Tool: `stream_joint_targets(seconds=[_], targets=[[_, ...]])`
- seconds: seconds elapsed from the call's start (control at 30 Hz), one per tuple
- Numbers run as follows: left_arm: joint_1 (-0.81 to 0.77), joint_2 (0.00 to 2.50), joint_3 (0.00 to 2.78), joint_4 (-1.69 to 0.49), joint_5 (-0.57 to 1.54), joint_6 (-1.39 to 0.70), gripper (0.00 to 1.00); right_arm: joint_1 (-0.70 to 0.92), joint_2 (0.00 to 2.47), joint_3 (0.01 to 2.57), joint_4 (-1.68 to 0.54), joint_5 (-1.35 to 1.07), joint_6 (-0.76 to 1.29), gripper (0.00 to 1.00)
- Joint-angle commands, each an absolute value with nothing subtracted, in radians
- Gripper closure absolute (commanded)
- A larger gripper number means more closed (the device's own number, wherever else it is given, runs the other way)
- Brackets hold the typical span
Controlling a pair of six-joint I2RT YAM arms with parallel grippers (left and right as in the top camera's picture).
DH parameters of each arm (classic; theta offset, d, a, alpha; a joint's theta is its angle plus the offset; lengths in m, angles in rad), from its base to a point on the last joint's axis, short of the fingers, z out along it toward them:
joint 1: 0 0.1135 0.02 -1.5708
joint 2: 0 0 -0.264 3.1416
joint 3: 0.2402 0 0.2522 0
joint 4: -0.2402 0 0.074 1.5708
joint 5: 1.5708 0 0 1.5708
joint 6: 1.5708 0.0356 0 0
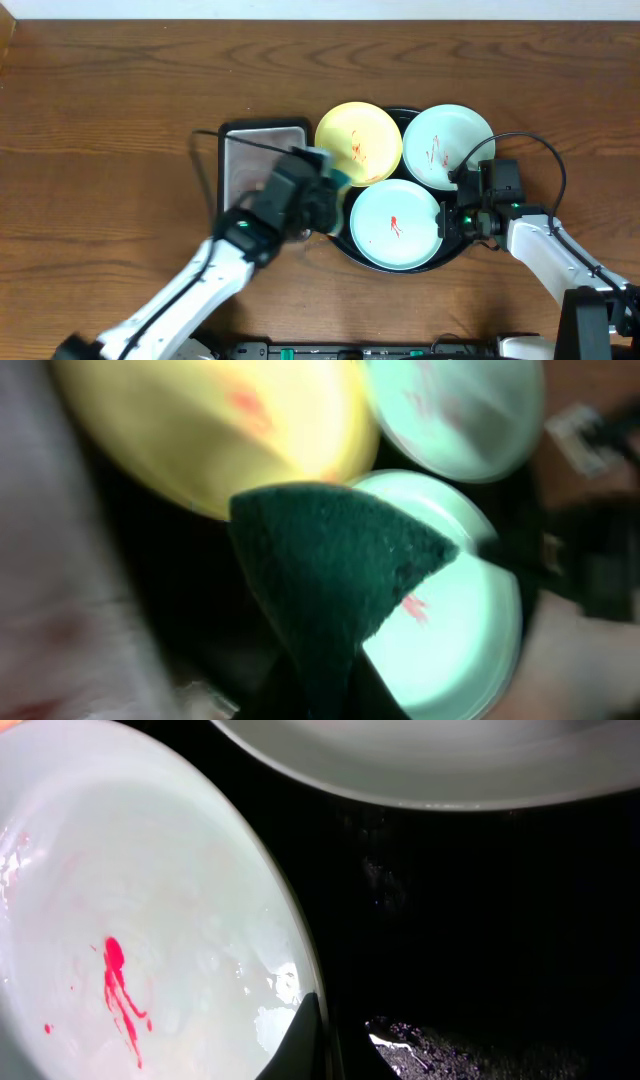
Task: Clean dirty plates on tray and stack at the side
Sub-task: 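Scrub the front mint plate with the sponge in the left gripper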
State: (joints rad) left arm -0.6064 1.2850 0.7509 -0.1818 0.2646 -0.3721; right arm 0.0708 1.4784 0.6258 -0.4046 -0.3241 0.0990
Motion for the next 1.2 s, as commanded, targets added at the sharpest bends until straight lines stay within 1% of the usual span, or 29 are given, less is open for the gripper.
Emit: stream_joint_targets(seconds=[0.0,0.3,0.53,0.7,0.9,0.97,1.1,1.17], targets=[[-0.675,1.373,0.806,-0.160,0.332,-0.447,0.93,0.080,1.488,0.638,-0.413,-0.349,0.104,0.99],[-0.759,1.656,1.164,-0.389,0.332,-0.424,0.93,0.080,1.488,0.638,-0.419,-0.349,0.104,0.99],[-0.824,1.818,1.213,-0.335,0.332,-0.439,0.93,0.080,1.488,0.638,-0.419,-0.349,0.104,0.99],[-0.859,1.887,1.213,-0.307,0.332,-0.506,0.93,0.080,1.488,0.638,-0.419,-0.349,0.104,0.99],[-0.887,1.959,1.213,-0.295,0.320,-0.510,0.93,0.080,1.488,0.638,-0.419,-0.349,0.104,0.99],[-0.885,1.974,1.213,-0.323,0.267,-0.507,0.93,0.080,1.488,0.638,-0.420,-0.349,0.104,0.99],[-0.864,1.971,1.213,-0.404,0.047,-0.492,0.93,0.080,1.488,0.638,-0.421,-0.349,0.104,0.99],[-0.843,1.965,1.213,-0.419,-0.002,-0.480,0.93,0.080,1.488,0.638,-0.421,-0.349,0.104,0.99]])
